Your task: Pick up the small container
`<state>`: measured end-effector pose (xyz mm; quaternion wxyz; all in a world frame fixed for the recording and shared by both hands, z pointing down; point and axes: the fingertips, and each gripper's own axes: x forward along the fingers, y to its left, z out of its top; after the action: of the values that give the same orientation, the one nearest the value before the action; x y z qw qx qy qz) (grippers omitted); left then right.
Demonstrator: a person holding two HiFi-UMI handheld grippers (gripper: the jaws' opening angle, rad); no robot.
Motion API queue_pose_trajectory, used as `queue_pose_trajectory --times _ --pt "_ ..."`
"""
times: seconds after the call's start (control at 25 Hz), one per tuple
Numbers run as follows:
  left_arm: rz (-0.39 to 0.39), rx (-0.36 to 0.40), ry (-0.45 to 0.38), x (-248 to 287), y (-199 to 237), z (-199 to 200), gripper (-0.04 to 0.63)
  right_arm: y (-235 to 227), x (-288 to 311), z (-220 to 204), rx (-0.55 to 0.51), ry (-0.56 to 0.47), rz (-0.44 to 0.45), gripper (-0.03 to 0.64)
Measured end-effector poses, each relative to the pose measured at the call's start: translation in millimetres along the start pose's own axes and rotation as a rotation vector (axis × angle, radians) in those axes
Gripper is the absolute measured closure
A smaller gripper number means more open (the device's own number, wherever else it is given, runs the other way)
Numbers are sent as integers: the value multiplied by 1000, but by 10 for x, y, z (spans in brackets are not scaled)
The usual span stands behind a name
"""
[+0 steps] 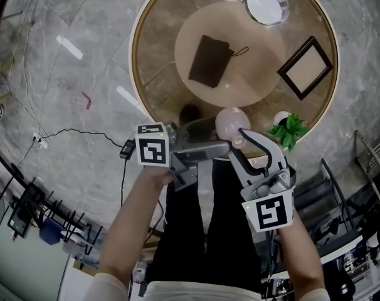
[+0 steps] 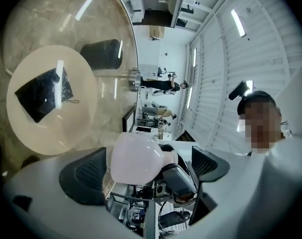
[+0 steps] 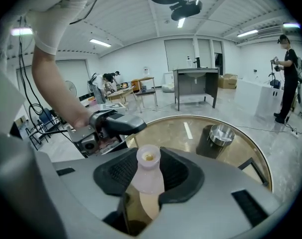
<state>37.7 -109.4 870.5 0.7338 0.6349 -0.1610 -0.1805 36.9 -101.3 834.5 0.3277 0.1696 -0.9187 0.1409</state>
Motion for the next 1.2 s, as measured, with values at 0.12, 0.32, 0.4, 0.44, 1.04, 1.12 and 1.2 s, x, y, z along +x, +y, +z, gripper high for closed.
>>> queue_pose_trajectory --times 0.12,0.32,0.4,0.44,1.04,1.12,1.2 --pt "-56 -43 -14 39 -101 12 67 56 -87 105 3 -5 27 466" --pt "-149 -115 -7 92 -334 29 91 133 -211 289 -11 -17 47 466" --pt "-163 -122 11 111 -433 11 99 144 -259 359 -16 -20 46 466" --pt "-165 -124 18 111 -478 -4 104 151 -290 395 -16 -19 45 466" --pt "-207 -175 48 -163 -1422 -143 274 476 -832 1226 -1 -52 47 466" --pt "-212 -174 56 -196 -1580 -204 291 552 -925 1340 -1 -61 42 466" --pt "-215 -162 64 -231 -1739 -233 301 607 -1015 1480 -6 -77 27 466"
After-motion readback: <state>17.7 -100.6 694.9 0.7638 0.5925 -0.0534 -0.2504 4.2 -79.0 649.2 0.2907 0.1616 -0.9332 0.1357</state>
